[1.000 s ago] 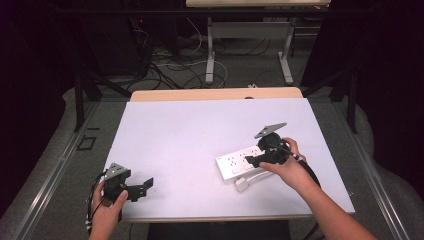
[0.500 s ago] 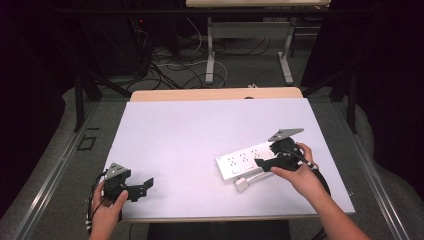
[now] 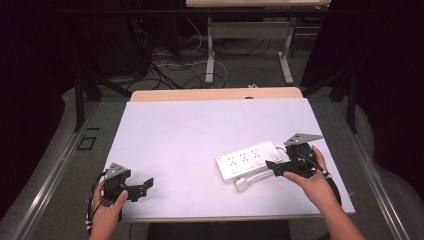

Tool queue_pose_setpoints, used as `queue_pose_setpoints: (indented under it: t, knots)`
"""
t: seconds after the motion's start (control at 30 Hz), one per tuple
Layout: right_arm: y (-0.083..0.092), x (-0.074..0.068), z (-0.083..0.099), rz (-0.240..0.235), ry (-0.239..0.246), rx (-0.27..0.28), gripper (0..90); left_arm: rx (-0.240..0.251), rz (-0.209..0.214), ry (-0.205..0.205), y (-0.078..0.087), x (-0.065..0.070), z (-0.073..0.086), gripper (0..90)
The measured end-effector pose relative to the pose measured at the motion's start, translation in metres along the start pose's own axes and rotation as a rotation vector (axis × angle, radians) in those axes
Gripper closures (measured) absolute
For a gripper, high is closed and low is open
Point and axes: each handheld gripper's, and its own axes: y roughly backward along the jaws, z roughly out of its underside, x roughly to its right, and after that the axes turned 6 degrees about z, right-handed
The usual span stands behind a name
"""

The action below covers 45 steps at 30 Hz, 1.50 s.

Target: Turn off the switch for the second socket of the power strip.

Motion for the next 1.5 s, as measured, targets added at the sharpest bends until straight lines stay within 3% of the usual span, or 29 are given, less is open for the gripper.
queue_pose_setpoints:
  t: [0.2,0.47,1.0,1.2,1.5]
  knots:
    - [0.006,0.004,0.007,0.044,-0.014,0.015,0.2,0.002,-0.002,0.001,0.0,0.0,0.0,2.8]
    - [0.009,0.011,0.026,0.079,-0.047,0.035,0.0,0.006,-0.004,0.0,0.0,0.0,0.0,2.8]
    - [0.007,0.028,0.061,0.118,-0.125,0.023,0.0,0.006,-0.007,-0.002,0.0,0.001,0.0,2.8]
    - [0.005,0.033,0.068,0.118,-0.152,0.029,0.0,0.006,-0.006,-0.001,0.001,0.0,0.0,2.8]
    - [0.002,0.041,0.079,0.155,-0.201,0.043,0.0,0.008,-0.004,-0.004,0.001,0.0,0.0,2.8]
